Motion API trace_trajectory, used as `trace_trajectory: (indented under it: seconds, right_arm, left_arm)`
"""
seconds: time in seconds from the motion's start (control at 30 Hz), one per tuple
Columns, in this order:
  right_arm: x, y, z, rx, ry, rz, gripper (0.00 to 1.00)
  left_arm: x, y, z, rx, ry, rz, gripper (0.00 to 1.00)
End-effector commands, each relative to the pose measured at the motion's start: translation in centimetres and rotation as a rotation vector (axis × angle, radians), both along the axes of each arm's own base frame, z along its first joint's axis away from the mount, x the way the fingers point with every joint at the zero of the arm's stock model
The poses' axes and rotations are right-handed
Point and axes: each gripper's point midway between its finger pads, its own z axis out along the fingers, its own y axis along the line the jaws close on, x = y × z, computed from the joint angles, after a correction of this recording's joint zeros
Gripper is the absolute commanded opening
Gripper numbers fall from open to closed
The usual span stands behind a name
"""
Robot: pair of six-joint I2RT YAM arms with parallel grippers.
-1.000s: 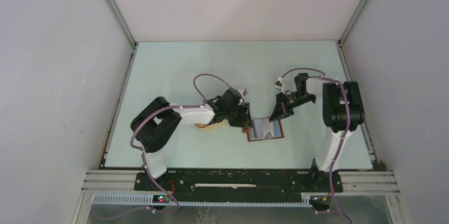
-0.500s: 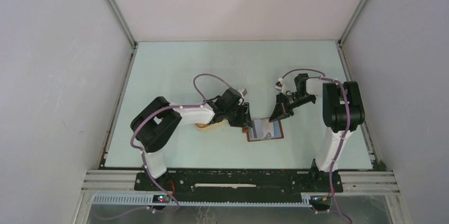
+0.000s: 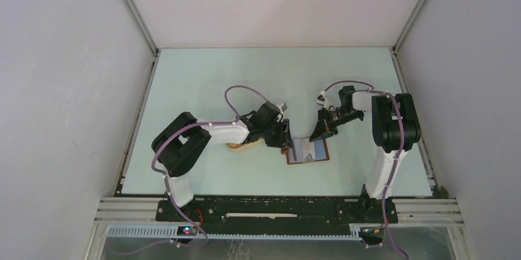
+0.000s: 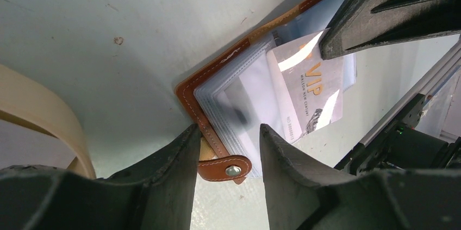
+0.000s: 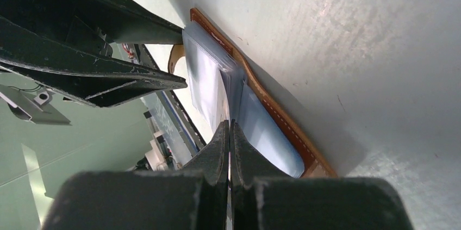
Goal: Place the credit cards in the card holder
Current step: Insert the credit card into the card holder.
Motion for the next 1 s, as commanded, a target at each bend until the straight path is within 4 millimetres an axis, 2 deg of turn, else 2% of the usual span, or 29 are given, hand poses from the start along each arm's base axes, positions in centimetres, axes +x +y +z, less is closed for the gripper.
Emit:
trace_trajectory:
  seconds: [0.0,0.33,0.63,0.73,0.8,0.97]
  right_arm:
    - [-0.1,0.8,-0.6,0.014,0.011,0.021,0.0]
    - [-0.6,0.9,-0.7,0.022,0.024,0.042,0.0]
    - [-0.4,3.2,-0.9,0.011,0.01,0.078,0.05]
    - [-0.1,3.1,-0.7,0.009,-0.001,0.083,0.16]
    - [0.1,2.7,-0.5,0.006,-0.014,0.077,0.26]
    - [1.1,1.5,0.7,-0.002,-0.089,0.063,0.43]
  left_arm:
    - [0.6,-1.2,1.0,-0.033,-0.023,-0.026,0.49]
    - [0.6,-1.2,0.9,-0.033,-0.02,-0.024,0.49]
    - [0.6,-1.4,1.0,-0.04,-0.017,-0.03,0.49]
    - [0.6,-1.2,1.1,-0.039,-0.022,-0.023,0.49]
    - [0.6,-1.1,1.1,-0.039,-0.022,-0.021,0.49]
    - [0.7,-1.1,1.4,-0.044,-0.025,-0.019,0.49]
